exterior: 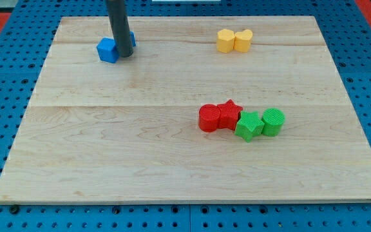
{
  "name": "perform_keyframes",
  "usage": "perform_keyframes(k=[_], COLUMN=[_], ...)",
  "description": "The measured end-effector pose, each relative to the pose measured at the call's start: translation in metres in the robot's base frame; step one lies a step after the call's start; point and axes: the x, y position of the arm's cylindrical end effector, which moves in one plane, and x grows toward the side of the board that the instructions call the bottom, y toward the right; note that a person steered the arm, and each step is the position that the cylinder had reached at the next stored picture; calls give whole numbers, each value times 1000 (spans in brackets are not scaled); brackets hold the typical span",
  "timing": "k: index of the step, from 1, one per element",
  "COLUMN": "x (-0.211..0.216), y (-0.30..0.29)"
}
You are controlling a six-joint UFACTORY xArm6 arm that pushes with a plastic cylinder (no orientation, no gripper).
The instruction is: Separate the red blocks from green blocks
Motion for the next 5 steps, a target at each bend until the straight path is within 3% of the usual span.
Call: perform_keyframes(k=[1, 2, 3, 4, 5], x=[88, 142, 167, 183, 165], y=[44, 57, 75, 139, 182])
